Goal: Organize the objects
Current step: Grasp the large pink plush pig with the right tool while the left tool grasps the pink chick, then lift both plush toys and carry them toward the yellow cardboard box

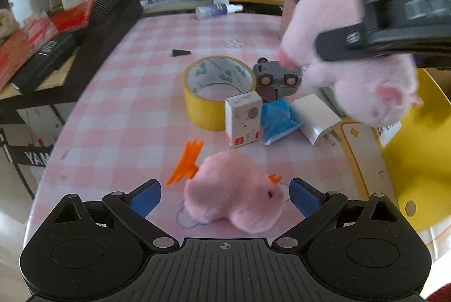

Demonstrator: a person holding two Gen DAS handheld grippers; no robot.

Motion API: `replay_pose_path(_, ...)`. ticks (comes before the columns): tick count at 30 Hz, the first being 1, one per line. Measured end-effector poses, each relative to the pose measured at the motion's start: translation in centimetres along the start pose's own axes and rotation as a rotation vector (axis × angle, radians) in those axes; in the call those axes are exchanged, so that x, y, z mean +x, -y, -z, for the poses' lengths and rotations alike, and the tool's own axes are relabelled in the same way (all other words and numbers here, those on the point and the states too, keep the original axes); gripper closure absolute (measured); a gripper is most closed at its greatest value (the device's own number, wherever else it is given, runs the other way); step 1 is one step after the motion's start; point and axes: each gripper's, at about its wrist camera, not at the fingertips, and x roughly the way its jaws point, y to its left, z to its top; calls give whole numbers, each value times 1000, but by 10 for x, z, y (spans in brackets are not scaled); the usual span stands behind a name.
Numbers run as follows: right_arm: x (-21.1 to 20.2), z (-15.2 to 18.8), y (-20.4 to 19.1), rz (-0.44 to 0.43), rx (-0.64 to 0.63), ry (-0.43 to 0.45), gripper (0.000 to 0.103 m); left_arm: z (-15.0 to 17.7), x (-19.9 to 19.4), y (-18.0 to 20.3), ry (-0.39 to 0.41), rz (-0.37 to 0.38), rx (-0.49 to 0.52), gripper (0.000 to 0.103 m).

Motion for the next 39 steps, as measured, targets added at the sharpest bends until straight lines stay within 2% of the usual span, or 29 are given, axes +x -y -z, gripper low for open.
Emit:
replay_pose_path(2, -6, 1, 4, 8, 15, 7, 52, -2, 8, 3, -12, -12, 11, 8)
replay_pose_path(4, -6, 4, 6, 19, 18, 4, 52, -1, 18, 3, -50, -17, 18, 26)
replay_pose_path(5, -6, 6, 7, 20, 19, -3, 52, -1, 22, 2, -72, -8, 7, 28)
replay_pose_path(6, -7, 8, 8, 22, 22, -9, 52, 1, 22, 2, -55, -12, 11, 30)
replay_pose_path(10, -8, 13, 10, 30, 33, -22, 52, 1, 17, -2, -42, -9, -13, 32)
replay_pose_path(18, -14, 16, 5, 33, 29, -5, 52, -6, -24, -25, 87, -53, -73, 32)
replay_pose_path(28, -27, 29, -15, 5, -6, -12, 52, 5, -80, -49, 182, -40, -142, 32)
replay_pose_path(39, -58, 65, -34, 38, 7, -37, 52, 45, -111, -50, 184, -9, -132, 32)
